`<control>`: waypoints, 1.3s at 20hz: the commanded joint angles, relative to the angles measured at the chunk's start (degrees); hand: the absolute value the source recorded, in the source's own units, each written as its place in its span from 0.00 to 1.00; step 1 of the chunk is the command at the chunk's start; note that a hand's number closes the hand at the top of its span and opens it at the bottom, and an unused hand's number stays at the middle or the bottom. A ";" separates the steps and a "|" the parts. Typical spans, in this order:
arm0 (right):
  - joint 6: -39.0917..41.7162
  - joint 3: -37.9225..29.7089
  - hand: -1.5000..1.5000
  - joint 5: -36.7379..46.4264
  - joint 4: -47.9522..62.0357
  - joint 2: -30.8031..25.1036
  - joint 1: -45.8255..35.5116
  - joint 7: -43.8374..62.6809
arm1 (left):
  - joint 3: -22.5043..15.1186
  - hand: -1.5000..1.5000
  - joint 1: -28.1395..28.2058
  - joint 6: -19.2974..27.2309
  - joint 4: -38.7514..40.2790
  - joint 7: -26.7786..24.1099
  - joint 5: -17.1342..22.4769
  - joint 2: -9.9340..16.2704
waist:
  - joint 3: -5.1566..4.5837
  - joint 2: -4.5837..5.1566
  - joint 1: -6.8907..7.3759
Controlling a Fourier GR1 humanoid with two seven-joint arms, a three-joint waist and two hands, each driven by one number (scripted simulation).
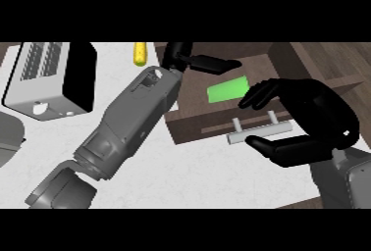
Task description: Pick up the cup, place it into the drawer and close the drawer
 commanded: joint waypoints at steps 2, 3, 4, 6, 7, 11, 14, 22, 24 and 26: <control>8.47 4.35 1.00 -2.77 0.15 -4.85 0.44 4.85 | 1.59 0.00 -0.37 1.34 -1.37 -5.17 5.04 0.00 | -0.04 -0.57 0.96; 10.89 5.71 1.00 -0.97 -0.24 -7.43 1.42 5.58 | 2.25 0.00 0.31 2.44 -0.92 -6.55 5.09 0.00 | -0.06 -0.85 2.24; 12.32 7.06 1.00 0.53 -0.91 -9.01 2.55 6.41 | 2.32 0.00 -0.08 3.13 -0.91 -5.39 6.40 0.00 | -0.04 -1.17 2.07; 13.57 7.30 1.00 2.03 -1.72 -11.42 3.03 7.69 | 1.83 0.00 -1.08 3.89 -0.63 -6.67 6.55 0.00 | -0.02 -1.58 3.72; 14.02 7.82 0.00 4.68 -0.70 -11.96 3.93 6.57 | -0.01 0.00 0.72 4.92 -1.42 -7.21 7.74 0.00 | 0.04 -1.63 3.89; 10.46 9.25 0.00 19.75 -0.72 -13.99 2.29 3.93 | 2.04 0.00 -0.45 4.33 0.46 -7.53 8.12 0.00 | 0.05 -1.75 7.76; 5.25 13.61 0.00 29.49 1.86 -11.88 7.38 1.10 | 2.22 0.00 1.01 2.82 0.39 -8.69 9.19 0.00 | 0.07 -2.02 9.09; -2.65 19.47 0.00 42.95 27.03 -7.92 3.63 -10.33 | 4.71 0.00 5.44 -1.64 -3.40 -10.15 10.21 1.83 | 0.07 -2.22 13.32; -3.89 19.32 0.00 44.82 35.03 -7.03 -0.28 -12.45 | 3.06 0.00 9.71 -3.03 -5.53 -11.64 9.24 1.28 | 0.09 -2.30 15.06; -6.28 18.92 1.00 46.70 42.54 -6.77 -1.65 -16.37 | 4.26 0.00 8.83 -2.51 -7.89 -8.50 10.20 4.12 | 0.13 -2.41 15.58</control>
